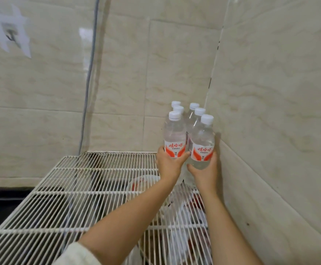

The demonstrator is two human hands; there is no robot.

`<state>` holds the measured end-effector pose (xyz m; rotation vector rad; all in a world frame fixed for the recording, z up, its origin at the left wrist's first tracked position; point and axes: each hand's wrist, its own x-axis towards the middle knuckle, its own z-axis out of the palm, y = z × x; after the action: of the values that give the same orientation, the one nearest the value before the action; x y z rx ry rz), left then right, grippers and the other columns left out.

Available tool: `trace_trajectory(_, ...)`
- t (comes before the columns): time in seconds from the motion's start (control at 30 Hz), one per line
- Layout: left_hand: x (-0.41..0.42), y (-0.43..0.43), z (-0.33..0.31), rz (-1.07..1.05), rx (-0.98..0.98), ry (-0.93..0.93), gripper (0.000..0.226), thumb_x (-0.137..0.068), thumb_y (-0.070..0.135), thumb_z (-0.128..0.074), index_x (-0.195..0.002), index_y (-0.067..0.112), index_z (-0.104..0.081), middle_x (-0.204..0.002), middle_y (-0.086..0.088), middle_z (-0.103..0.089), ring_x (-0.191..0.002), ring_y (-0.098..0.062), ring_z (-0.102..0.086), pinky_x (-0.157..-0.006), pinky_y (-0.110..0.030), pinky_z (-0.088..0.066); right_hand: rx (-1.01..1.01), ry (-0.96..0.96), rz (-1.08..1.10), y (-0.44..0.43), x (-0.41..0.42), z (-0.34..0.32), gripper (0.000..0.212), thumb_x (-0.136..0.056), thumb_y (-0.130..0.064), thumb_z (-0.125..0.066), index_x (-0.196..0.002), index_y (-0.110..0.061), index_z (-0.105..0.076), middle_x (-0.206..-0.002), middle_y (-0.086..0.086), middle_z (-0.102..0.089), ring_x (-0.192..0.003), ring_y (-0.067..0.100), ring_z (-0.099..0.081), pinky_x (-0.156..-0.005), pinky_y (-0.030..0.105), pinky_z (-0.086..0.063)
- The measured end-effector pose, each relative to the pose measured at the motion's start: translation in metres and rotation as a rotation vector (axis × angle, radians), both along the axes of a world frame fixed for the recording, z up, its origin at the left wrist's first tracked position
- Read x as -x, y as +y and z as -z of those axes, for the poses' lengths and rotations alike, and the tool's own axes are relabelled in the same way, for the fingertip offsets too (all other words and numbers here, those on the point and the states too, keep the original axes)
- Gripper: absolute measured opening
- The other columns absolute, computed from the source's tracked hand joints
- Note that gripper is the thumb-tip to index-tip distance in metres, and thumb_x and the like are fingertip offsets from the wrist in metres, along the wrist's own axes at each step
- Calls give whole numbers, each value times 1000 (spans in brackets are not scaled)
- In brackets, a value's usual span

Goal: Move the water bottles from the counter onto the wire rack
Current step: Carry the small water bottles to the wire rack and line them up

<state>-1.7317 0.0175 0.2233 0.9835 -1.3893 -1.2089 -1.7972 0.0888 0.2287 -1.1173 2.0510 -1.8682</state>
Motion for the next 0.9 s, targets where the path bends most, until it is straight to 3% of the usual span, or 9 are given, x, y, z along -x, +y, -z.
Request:
trace_trajectory(0.17,-9,6,-4,181,34,-103,69,-81,32,-68,-136,14,-31,-133,-6,-35,-125,-20,-39,-108,-38,-37,-4,-45,-56,-5,16,8,86,-65,-1,-79,-134,-25,-34,-131,2,-53,-119,17,-51,-95,33,-45)
trace_trajectory(0.3,-29,0,18,263,37,-201,85,-71,3,-67,-140,26,-23,-141,-8,-32,-130,-22,-36,-109,-45,-36,-87,-34,-130,-6,19,15,93,-58,3,-81,-128,-33,-32,-124,-3,-53,-116,16,-53,-93,33,-45)
trace_trajectory(0.4,-34,-3,23,335,75,-254,75,-73,0,-68,-135,24,-33,-128,1,-46,-116,-14,-45,-102,-33,-41,-96,-34,-126,-4,17,15,94,-61,2,-80,-136,-27,-31,-130,1,-53,-117,19,-53,-97,40,-47)
trace_trajectory(0.5,-38,-6,25,359,79,-243,70,-77,-1,-68,-134,22,-34,-116,6,-47,-108,-12,-48,-94,-27,-43,-103,15,-85,1,12,13,88,-67,-1,-77,-138,-22,-31,-133,4,-52,-121,23,-51,-94,32,-42)
trace_trajectory(0.7,-43,-11,19,415,23,-329,81,-79,3,-68,-143,22,-22,-138,-7,-45,-118,-22,-52,-94,-31,-48,-109,46,-43,7,8,10,88,-66,-2,-78,-139,-18,-30,-134,5,-50,-122,23,-49,-89,26,-38)
trace_trajectory(0.83,-49,-12,-1,374,75,-475,84,-81,4,-66,-147,17,-15,-147,-12,-35,-132,-26,-40,-96,-29,-40,-170,232,151,4,4,7,114,-63,-12,-81,-148,-22,-6,-150,11,-25,-138,28,-24,-112,41,-27)
trace_trajectory(0.9,-63,-13,-14,331,102,-520,88,-83,9,-65,-148,21,-7,-152,-11,-27,-134,-26,-36,-91,-27,-41,-231,351,201,4,-6,2,114,-67,-20,-79,-148,-22,2,-154,14,-12,-141,31,-13,-114,44,-18)
